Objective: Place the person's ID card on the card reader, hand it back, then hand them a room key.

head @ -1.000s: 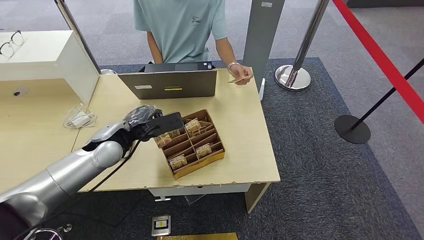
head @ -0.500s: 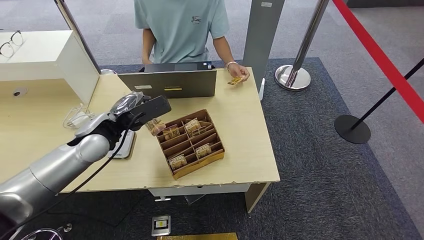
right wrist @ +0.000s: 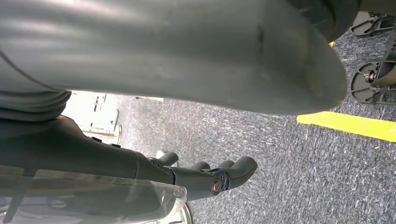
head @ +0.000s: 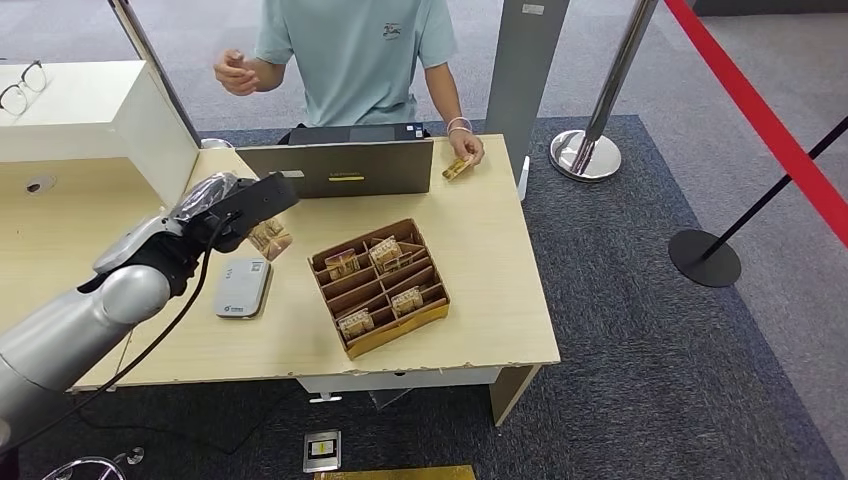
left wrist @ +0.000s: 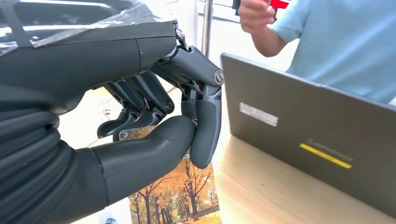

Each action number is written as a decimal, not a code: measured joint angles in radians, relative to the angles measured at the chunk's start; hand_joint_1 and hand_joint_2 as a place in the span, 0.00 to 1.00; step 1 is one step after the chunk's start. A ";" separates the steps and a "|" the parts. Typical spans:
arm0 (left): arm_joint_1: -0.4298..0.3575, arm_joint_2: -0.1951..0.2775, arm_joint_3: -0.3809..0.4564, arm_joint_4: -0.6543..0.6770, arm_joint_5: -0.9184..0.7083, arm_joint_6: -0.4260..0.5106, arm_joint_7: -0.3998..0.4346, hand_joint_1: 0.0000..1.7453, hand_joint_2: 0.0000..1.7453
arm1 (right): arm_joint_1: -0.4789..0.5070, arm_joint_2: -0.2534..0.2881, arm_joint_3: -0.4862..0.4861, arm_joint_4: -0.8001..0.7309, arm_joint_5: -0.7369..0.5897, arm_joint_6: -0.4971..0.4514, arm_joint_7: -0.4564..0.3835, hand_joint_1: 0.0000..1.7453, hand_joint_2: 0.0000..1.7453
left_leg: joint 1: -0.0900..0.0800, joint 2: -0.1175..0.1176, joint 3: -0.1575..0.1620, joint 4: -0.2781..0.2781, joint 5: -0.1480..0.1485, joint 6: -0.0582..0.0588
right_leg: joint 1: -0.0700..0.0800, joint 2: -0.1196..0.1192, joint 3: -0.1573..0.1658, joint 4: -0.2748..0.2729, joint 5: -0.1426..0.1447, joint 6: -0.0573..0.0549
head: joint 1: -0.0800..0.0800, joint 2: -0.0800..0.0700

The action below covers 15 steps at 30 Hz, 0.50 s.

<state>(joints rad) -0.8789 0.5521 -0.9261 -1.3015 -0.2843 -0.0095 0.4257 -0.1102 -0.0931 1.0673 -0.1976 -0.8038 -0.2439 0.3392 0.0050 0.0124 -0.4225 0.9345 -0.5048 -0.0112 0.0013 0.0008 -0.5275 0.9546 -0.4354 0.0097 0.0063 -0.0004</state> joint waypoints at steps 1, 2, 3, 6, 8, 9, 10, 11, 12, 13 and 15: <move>0.007 0.007 0.002 -0.004 0.001 0.001 0.004 1.00 1.00 | 0.000 0.000 0.000 0.000 0.000 -0.001 0.000 0.00 0.00 | 0.000 0.000 0.000 0.000 0.000 0.000 | 0.000 0.000 0.000 0.000 0.000 0.000 | 0.000 0.000; 0.015 0.014 0.004 -0.008 0.002 0.002 0.007 1.00 1.00 | 0.000 0.000 0.000 0.000 0.000 -0.001 0.000 0.00 0.00 | 0.000 0.000 0.000 0.000 0.000 0.000 | 0.000 0.000 0.000 0.000 0.000 0.000 | 0.000 0.000; 0.022 0.020 0.007 -0.012 0.003 0.004 0.010 1.00 1.00 | 0.000 0.000 0.000 0.000 0.000 -0.002 0.000 0.00 0.00 | 0.000 0.000 0.000 0.000 0.000 0.000 | 0.000 0.000 0.000 0.000 0.000 0.000 | 0.000 0.000; 0.043 0.039 0.017 -0.022 0.004 0.007 0.013 1.00 1.00 | 0.000 0.000 0.000 0.000 -0.001 -0.003 -0.002 0.00 0.00 | 0.000 0.000 0.000 0.000 0.000 0.000 | 0.000 0.000 0.000 0.000 0.000 0.000 | 0.000 0.000; 0.055 0.049 0.023 -0.027 0.004 0.008 0.016 1.00 1.00 | 0.000 0.000 0.000 0.000 -0.002 -0.003 -0.002 0.00 0.00 | 0.000 0.000 0.000 0.000 0.000 0.000 | 0.000 0.000 0.000 0.000 0.000 0.000 | 0.000 0.000; 0.061 0.054 0.026 -0.029 0.004 0.008 0.019 1.00 1.00 | 0.000 0.000 0.000 0.000 -0.002 -0.003 -0.002 0.00 0.00 | 0.000 0.000 0.000 0.000 0.000 0.000 | 0.000 0.000 0.000 0.000 0.000 0.000 | 0.000 0.000; 0.068 0.059 0.029 -0.029 0.003 0.008 0.023 1.00 1.00 | 0.000 0.000 0.000 0.000 -0.003 -0.003 -0.002 0.00 0.00 | 0.000 0.000 0.000 0.000 0.000 0.000 | 0.000 0.000 0.000 0.000 0.000 0.000 | 0.000 0.000; 0.075 0.064 0.031 -0.030 0.002 0.008 0.027 1.00 1.00 | 0.000 0.000 0.000 0.000 -0.003 -0.003 -0.002 0.00 0.00 | 0.000 0.000 0.000 0.000 0.000 0.000 | 0.000 0.000 0.000 0.000 0.000 0.000 | 0.000 0.000; 0.082 0.068 0.034 -0.030 0.002 0.009 0.030 1.00 1.00 | 0.000 0.000 0.000 0.000 -0.003 -0.003 -0.002 0.00 0.00 | 0.000 0.000 0.000 0.000 0.000 0.000 | 0.000 0.000 0.000 0.000 0.000 0.000 | 0.000 0.000; 0.090 0.073 0.037 -0.031 0.000 0.009 0.031 1.00 1.00 | 0.000 0.000 0.000 0.000 -0.003 -0.003 -0.002 0.00 0.00 | 0.000 0.000 0.000 0.000 0.000 0.000 | 0.000 0.000 0.000 0.000 0.000 0.000 | 0.000 0.000; 0.106 0.082 0.045 -0.031 -0.003 0.012 0.033 1.00 1.00 | 0.000 -0.001 0.000 0.000 -0.003 -0.003 -0.002 0.00 0.00 | 0.000 0.000 0.000 0.000 0.000 0.000 | 0.000 0.000 0.000 0.000 0.000 0.000 | 0.000 0.000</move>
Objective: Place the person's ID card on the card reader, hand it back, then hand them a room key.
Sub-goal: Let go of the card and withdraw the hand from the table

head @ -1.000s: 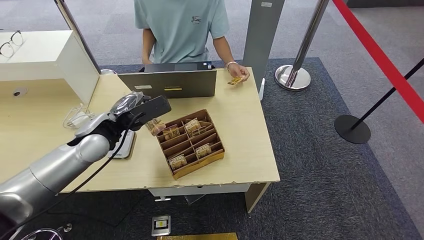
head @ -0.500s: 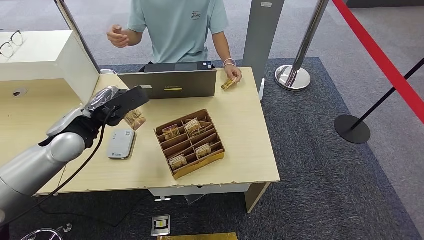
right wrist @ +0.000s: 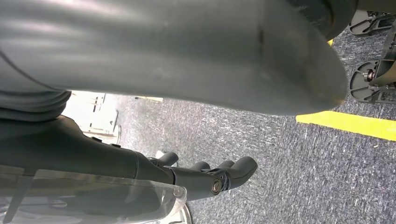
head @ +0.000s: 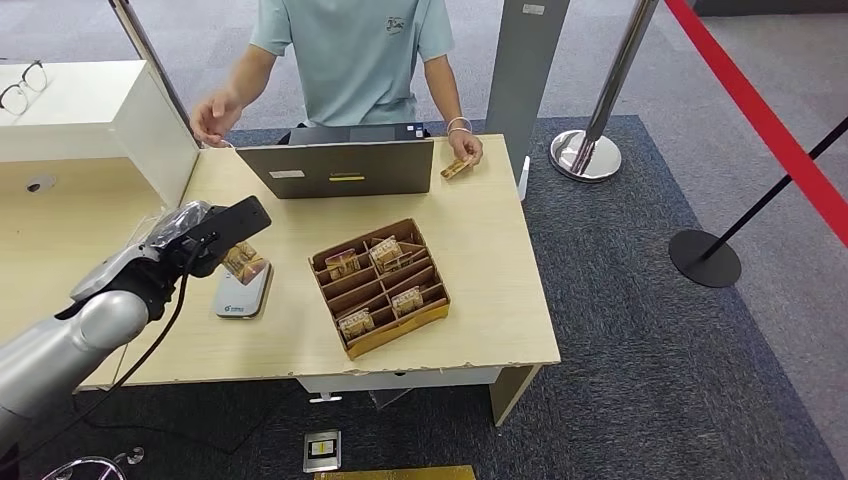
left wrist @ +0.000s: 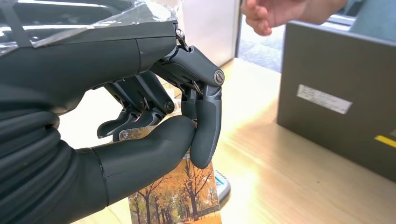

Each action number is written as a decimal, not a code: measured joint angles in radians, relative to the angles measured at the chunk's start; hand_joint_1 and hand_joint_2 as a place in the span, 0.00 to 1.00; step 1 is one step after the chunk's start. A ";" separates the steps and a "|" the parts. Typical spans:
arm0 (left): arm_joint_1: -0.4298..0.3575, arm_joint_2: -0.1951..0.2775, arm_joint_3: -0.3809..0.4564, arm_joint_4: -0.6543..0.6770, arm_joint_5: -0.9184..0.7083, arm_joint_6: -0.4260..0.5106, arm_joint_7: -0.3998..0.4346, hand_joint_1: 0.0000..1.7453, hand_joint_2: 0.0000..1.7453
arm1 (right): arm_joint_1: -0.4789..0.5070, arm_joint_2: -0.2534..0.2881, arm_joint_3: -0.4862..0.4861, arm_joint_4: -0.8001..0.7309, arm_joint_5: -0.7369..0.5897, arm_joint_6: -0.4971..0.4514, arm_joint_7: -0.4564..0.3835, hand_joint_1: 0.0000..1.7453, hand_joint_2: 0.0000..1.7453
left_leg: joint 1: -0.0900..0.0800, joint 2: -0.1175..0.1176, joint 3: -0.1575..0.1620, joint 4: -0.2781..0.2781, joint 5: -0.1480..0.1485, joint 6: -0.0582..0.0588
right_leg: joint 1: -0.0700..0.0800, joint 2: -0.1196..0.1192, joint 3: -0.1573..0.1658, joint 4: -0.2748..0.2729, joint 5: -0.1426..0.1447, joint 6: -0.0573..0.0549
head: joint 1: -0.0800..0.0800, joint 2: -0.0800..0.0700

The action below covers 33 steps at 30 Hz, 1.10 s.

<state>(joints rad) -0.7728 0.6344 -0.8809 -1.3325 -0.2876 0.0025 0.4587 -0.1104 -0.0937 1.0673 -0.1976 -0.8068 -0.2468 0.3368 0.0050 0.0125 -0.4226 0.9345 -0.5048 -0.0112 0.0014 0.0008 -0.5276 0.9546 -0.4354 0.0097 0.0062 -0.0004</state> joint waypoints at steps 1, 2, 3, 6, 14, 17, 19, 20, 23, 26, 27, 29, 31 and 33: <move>0.009 0.005 0.005 0.000 -0.002 0.002 0.000 1.00 1.00 | 0.000 0.000 0.000 0.000 0.000 0.000 0.000 0.00 0.00 | 0.000 0.000 0.000 0.000 0.000 0.000 | 0.000 0.000 0.000 0.000 0.000 0.000 | 0.000 0.000; 0.017 0.010 0.010 0.000 -0.005 0.004 0.001 1.00 1.00 | 0.000 0.000 0.000 0.000 0.000 0.000 0.000 0.00 0.00 | 0.000 0.000 0.000 0.000 0.000 0.000 | 0.000 0.000 0.000 0.000 0.000 0.000 | 0.000 0.000; 0.025 0.014 0.014 0.000 -0.007 0.007 0.001 1.00 1.00 | 0.000 -0.001 0.000 0.000 0.000 0.000 0.000 0.00 0.00 | 0.000 0.000 0.000 0.000 0.000 0.000 | 0.000 0.000 0.000 0.000 0.000 0.000 | 0.000 0.000; 0.047 0.027 0.027 0.000 -0.016 0.021 0.002 1.00 1.00 | 0.000 -0.001 0.000 0.000 0.000 0.000 0.000 0.00 0.00 | 0.000 0.000 0.000 0.000 0.000 0.000 | 0.000 0.000 0.000 0.000 0.000 0.000 | 0.000 0.000; 0.072 0.066 0.081 0.000 -0.051 0.102 0.018 1.00 1.00 | 0.000 -0.004 0.000 0.000 0.003 0.000 0.003 0.00 0.00 | 0.000 0.000 0.000 0.000 0.000 0.000 | 0.000 0.000 0.000 0.000 0.000 0.000 | 0.000 0.000; 0.074 0.075 0.094 0.000 -0.056 0.107 0.018 1.00 1.00 | -0.001 -0.004 0.000 0.000 0.003 0.000 0.003 0.00 0.00 | 0.000 0.000 0.000 0.000 0.000 0.000 | 0.000 0.000 0.000 0.000 0.000 0.000 | 0.000 0.000; 0.076 0.079 0.103 0.000 -0.070 0.122 0.025 1.00 1.00 | -0.001 -0.004 0.000 0.000 0.004 0.000 0.003 0.00 0.00 | 0.000 0.000 0.000 0.000 0.000 0.000 | 0.000 0.000 0.000 0.000 0.000 0.000 | 0.000 0.000; 0.077 0.082 0.109 0.000 -0.079 0.129 0.031 1.00 1.00 | -0.001 -0.004 0.000 0.000 0.004 0.000 0.003 0.00 0.00 | 0.000 0.000 0.000 0.000 0.000 0.000 | 0.000 0.000 0.000 0.000 0.000 0.000 | 0.000 0.000; 0.076 0.099 0.132 -0.001 -0.097 0.126 0.051 1.00 1.00 | 0.000 -0.005 0.000 0.000 0.006 0.000 0.003 0.00 0.00 | 0.000 0.000 0.000 0.000 0.000 0.000 | 0.000 0.000 -0.001 0.000 0.000 0.000 | 0.000 0.000; 0.071 0.121 0.161 -0.007 -0.110 0.115 0.064 1.00 1.00 | -0.001 -0.008 0.000 0.000 0.006 0.000 0.007 0.00 0.00 | 0.000 0.000 0.000 0.000 0.000 0.000 | 0.000 0.000 -0.001 0.000 0.000 0.000 | 0.000 0.000; 0.070 0.128 0.170 -0.008 -0.115 0.114 0.068 1.00 1.00 | -0.001 -0.009 0.000 0.000 0.006 0.000 0.009 0.00 0.00 | 0.000 0.000 0.000 0.000 0.000 0.000 | 0.000 0.000 -0.001 0.000 0.000 0.000 | 0.000 0.000; 0.070 0.138 0.186 -0.010 -0.122 0.114 0.072 1.00 1.00 | -0.001 -0.010 0.000 0.000 0.006 0.001 0.014 0.00 0.00 | 0.000 0.000 0.000 0.000 0.000 0.000 | 0.000 0.000 -0.001 0.000 0.000 0.000 | 0.000 0.000; 0.070 0.144 0.200 -0.010 -0.128 0.113 0.074 1.00 1.00 | -0.001 -0.010 0.000 0.000 0.007 0.002 0.017 0.00 0.00 | 0.000 0.000 0.000 0.000 0.000 0.000 | 0.000 0.000 -0.001 0.000 0.000 0.000 | 0.000 0.000; 0.070 0.147 0.210 -0.008 -0.133 0.116 0.079 1.00 1.00 | -0.001 -0.010 0.000 0.000 0.012 0.004 0.018 0.00 0.00 | 0.000 0.000 -0.001 0.000 0.000 0.000 | 0.000 0.000 -0.001 0.000 0.000 0.000 | 0.000 0.000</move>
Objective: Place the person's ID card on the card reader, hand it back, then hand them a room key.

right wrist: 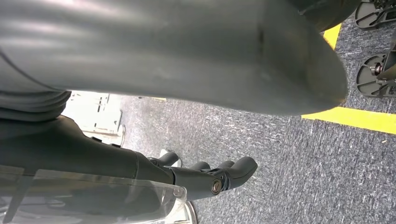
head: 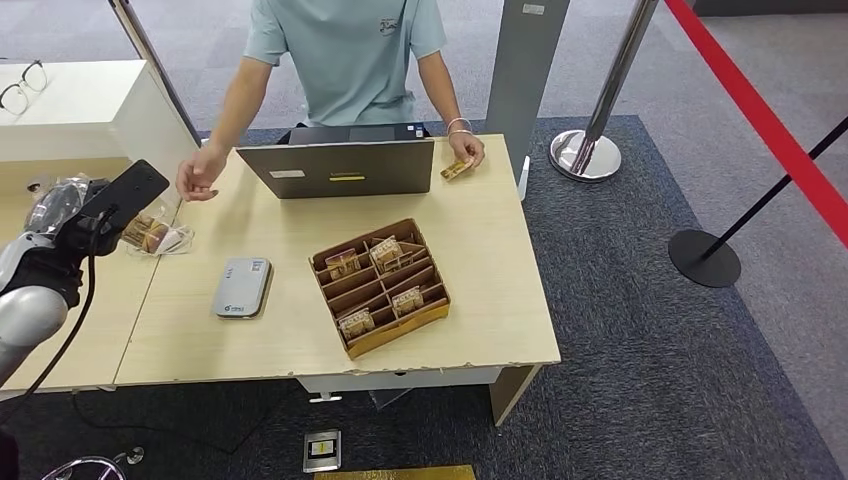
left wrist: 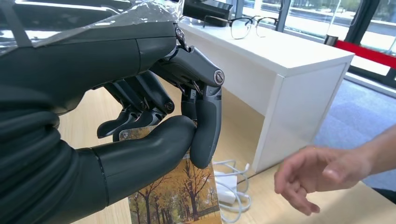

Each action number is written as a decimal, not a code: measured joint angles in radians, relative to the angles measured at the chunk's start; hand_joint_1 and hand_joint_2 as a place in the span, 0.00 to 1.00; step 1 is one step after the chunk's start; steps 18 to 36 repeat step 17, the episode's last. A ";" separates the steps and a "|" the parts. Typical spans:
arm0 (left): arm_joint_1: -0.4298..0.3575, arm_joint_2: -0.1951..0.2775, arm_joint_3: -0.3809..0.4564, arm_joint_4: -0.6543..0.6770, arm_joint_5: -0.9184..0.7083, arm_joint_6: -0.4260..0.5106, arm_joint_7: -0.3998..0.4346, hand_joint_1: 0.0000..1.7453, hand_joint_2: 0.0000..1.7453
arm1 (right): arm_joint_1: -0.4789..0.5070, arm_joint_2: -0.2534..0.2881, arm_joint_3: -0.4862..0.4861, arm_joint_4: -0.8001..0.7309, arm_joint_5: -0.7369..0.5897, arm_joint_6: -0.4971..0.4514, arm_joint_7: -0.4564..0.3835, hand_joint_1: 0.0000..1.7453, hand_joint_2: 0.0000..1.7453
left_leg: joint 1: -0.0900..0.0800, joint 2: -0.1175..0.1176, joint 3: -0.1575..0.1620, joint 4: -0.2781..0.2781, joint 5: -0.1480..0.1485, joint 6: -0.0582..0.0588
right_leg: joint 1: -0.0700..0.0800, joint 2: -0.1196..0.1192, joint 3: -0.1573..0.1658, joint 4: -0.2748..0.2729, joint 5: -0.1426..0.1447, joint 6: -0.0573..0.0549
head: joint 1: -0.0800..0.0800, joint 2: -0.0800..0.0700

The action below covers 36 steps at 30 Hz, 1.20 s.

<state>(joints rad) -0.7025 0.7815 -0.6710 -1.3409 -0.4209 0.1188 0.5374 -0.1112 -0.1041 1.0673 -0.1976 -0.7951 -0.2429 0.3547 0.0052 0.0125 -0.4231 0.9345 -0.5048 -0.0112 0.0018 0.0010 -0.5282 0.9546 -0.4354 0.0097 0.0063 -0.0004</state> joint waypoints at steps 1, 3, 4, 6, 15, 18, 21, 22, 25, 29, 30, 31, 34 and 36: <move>0.000 0.000 0.004 0.003 -0.003 0.003 0.003 1.00 1.00 | 0.000 0.000 0.000 0.000 0.003 0.000 -0.001 0.00 0.00 | 0.000 0.000 0.000 0.000 0.000 0.000 | 0.000 0.000 0.000 0.000 0.000 0.000 | 0.000 0.000; 0.000 0.000 0.013 0.013 -0.009 0.012 0.003 1.00 1.00 | 0.000 0.000 0.000 0.000 0.007 0.001 -0.003 0.00 0.00 | 0.000 0.000 0.000 0.000 0.000 0.000 | 0.000 0.000 0.000 0.000 0.000 0.000 | 0.000 0.000; 0.000 0.000 0.017 0.018 -0.012 0.015 0.000 1.00 1.00 | 0.000 0.000 0.000 0.000 0.008 0.001 -0.004 0.00 0.00 | 0.000 0.000 0.000 0.000 0.000 0.000 | 0.000 0.000 0.000 0.000 0.000 0.000 | 0.000 0.000; 0.000 0.000 0.023 0.029 -0.017 0.018 -0.009 1.00 1.00 | 0.000 0.000 0.000 0.000 0.009 0.003 -0.006 0.00 0.00 | 0.000 0.000 0.000 0.000 0.000 0.000 | 0.000 0.000 0.000 0.000 0.000 0.000 | 0.000 0.000; -0.010 -0.018 0.024 0.062 -0.021 0.018 -0.032 1.00 1.00 | -0.002 -0.001 0.000 0.000 0.010 0.010 0.000 0.00 0.00 | 0.000 0.000 0.000 0.000 0.000 0.000 | 0.000 0.000 -0.001 0.000 0.000 0.000 | 0.000 0.000; -0.015 -0.026 0.023 0.067 -0.021 0.016 -0.032 1.00 1.00 | -0.002 -0.001 0.000 0.000 0.010 0.011 0.000 0.00 0.00 | 0.000 0.000 0.000 0.000 0.000 0.000 | 0.000 0.000 -0.001 0.000 0.000 0.000 | 0.000 0.000; -0.015 -0.026 0.023 0.067 -0.021 0.016 -0.032 1.00 1.00 | -0.002 -0.001 0.000 0.000 0.010 0.011 0.000 0.00 0.00 | 0.000 0.000 0.000 0.000 0.000 0.000 | 0.000 0.000 -0.001 0.000 0.000 0.000 | 0.000 0.000; -0.015 -0.026 0.023 0.067 -0.021 0.016 -0.032 1.00 1.00 | -0.002 -0.001 0.000 0.000 0.010 0.011 0.000 0.00 0.00 | 0.000 0.000 0.000 0.000 0.000 0.000 | 0.000 0.000 -0.001 0.000 0.000 0.000 | 0.000 0.000; -0.015 -0.026 0.023 0.067 -0.021 0.016 -0.032 1.00 1.00 | -0.002 -0.001 0.000 0.000 0.010 0.011 0.000 0.00 0.00 | 0.000 0.000 0.000 0.000 0.000 0.000 | 0.000 0.000 -0.001 0.000 0.000 0.000 | 0.000 0.000; -0.015 -0.026 0.023 0.067 -0.021 0.016 -0.032 1.00 1.00 | -0.002 -0.001 0.000 0.000 0.010 0.011 0.000 0.00 0.00 | 0.000 0.000 0.000 0.000 0.000 0.000 | 0.000 0.000 -0.001 0.000 0.000 0.000 | 0.000 0.000; -0.015 -0.026 0.023 0.067 -0.021 0.016 -0.032 1.00 1.00 | -0.002 -0.001 0.000 0.000 0.010 0.011 0.000 0.00 0.00 | 0.000 0.000 0.000 0.000 0.000 0.000 | 0.000 0.000 -0.001 0.000 0.000 0.000 | 0.000 0.000; -0.015 -0.026 0.023 0.067 -0.021 0.016 -0.032 1.00 1.00 | -0.002 -0.001 0.000 0.000 0.010 0.011 0.000 0.00 0.00 | 0.000 0.000 0.000 0.000 0.000 0.000 | 0.000 0.000 -0.001 0.000 0.000 0.000 | 0.000 0.000; -0.015 -0.026 0.023 0.067 -0.021 0.016 -0.032 1.00 1.00 | -0.002 -0.001 0.000 0.000 0.010 0.011 0.000 0.00 0.00 | 0.000 0.000 0.000 0.000 0.000 0.000 | 0.000 0.000 -0.001 0.000 0.000 0.000 | 0.000 0.000; -0.015 -0.026 0.023 0.067 -0.021 0.016 -0.032 1.00 1.00 | -0.002 -0.001 0.000 0.000 0.010 0.011 0.000 0.00 0.00 | 0.000 0.000 0.000 0.000 0.000 0.000 | 0.000 0.000 -0.001 0.000 0.000 0.000 | 0.000 0.000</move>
